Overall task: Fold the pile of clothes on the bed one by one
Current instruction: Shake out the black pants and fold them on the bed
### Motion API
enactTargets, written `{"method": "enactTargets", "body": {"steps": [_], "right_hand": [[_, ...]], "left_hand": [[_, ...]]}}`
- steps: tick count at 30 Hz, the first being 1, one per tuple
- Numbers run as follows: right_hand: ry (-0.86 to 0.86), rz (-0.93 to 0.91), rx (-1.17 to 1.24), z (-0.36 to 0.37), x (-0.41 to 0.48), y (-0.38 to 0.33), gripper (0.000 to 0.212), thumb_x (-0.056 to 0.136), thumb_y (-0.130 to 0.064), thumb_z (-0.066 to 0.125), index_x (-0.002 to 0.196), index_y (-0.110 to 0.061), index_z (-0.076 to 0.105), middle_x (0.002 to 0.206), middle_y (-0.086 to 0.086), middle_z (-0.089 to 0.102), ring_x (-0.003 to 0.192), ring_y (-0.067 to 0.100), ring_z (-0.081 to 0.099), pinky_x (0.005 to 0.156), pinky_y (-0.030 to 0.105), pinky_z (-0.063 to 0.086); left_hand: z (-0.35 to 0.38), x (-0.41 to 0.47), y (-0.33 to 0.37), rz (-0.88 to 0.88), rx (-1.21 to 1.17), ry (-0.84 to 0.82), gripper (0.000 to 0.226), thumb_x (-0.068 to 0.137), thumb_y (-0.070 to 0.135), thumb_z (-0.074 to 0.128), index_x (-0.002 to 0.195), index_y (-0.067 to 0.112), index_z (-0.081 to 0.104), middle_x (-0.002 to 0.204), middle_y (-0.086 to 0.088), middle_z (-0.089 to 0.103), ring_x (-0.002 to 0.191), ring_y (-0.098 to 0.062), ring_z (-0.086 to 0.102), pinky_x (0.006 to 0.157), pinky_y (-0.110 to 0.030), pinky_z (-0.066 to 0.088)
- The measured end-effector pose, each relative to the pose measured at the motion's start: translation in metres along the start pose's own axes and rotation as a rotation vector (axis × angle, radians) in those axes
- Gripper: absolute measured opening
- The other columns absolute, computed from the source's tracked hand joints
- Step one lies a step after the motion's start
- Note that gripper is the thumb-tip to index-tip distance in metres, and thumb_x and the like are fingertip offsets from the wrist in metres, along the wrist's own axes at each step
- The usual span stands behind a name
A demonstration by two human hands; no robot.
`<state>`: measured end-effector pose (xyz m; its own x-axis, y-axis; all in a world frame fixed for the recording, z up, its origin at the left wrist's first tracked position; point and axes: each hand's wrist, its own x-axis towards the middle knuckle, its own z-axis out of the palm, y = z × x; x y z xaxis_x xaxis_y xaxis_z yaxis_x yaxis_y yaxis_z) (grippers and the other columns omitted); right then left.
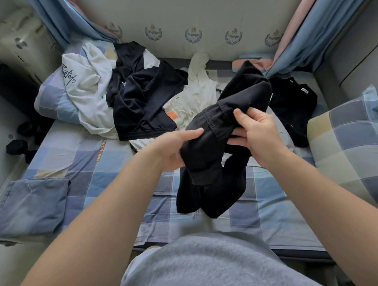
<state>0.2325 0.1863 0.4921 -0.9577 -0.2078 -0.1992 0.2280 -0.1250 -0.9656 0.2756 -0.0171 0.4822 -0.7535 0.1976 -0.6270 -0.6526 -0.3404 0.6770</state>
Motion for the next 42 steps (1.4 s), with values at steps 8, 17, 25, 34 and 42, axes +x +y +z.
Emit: {"method": "enactTargets", "body": {"steps": [8, 17, 25, 34, 42], "right_hand": [[0.151, 0.039, -0.288, -0.011, -0.015, 0.010, 0.012, 0.102, -0.020, 0.058, 0.113, -0.019, 0.061, 0.111, 0.006, 0.069, 0.091, 0.021, 0.073, 0.066, 0.032, 0.061], [-0.297, 0.182, -0.570, 0.032, -0.039, 0.047, 0.089, 0.065, -0.072, 0.073, 0.141, -0.041, 0.037, 0.131, -0.018, 0.053, 0.117, 0.003, 0.056, 0.098, 0.030, 0.049], [-0.033, -0.030, -0.736, 0.035, -0.009, 0.061, 0.012, 0.094, -0.030, 0.062, 0.086, -0.035, 0.056, 0.071, -0.013, 0.060, 0.070, 0.008, 0.055, 0.065, 0.030, 0.042], [-0.156, -0.094, -0.683, -0.015, 0.022, 0.015, 0.015, 0.095, -0.018, 0.067, 0.082, -0.011, 0.065, 0.062, 0.002, 0.054, 0.056, 0.013, 0.042, 0.052, 0.028, 0.035], [-0.330, -0.137, -0.823, 0.001, 0.030, -0.036, 0.024, 0.099, -0.025, 0.063, 0.086, -0.009, 0.075, 0.065, 0.011, 0.063, 0.055, 0.020, 0.051, 0.053, 0.031, 0.041]], "left_hand": [[0.007, -0.002, 0.021, 0.325, 0.013, 0.267, 0.027, 0.096, 0.006, 0.064, 0.122, 0.012, 0.068, 0.108, -0.011, 0.076, 0.100, -0.029, 0.074, 0.085, -0.043, 0.061], [0.020, -0.003, 0.041, 0.285, -0.261, 0.339, 0.024, 0.091, -0.007, 0.060, 0.115, -0.005, 0.062, 0.101, -0.018, 0.070, 0.092, -0.029, 0.072, 0.066, -0.039, 0.062], [0.014, -0.002, 0.035, 0.245, -0.295, 0.280, 0.012, 0.094, 0.001, 0.059, 0.104, -0.004, 0.064, 0.103, -0.020, 0.070, 0.088, -0.029, 0.074, 0.069, -0.038, 0.063], [-0.017, 0.015, 0.014, 0.165, 0.575, 0.752, 0.077, 0.083, 0.050, 0.075, 0.139, 0.007, 0.044, 0.146, -0.010, 0.045, 0.129, -0.030, 0.050, 0.111, -0.046, 0.042], [-0.005, 0.004, 0.022, 0.611, 0.901, 0.181, 0.076, 0.074, 0.064, 0.072, 0.143, 0.039, 0.049, 0.142, 0.015, 0.055, 0.135, -0.005, 0.048, 0.120, -0.044, 0.032]]}}
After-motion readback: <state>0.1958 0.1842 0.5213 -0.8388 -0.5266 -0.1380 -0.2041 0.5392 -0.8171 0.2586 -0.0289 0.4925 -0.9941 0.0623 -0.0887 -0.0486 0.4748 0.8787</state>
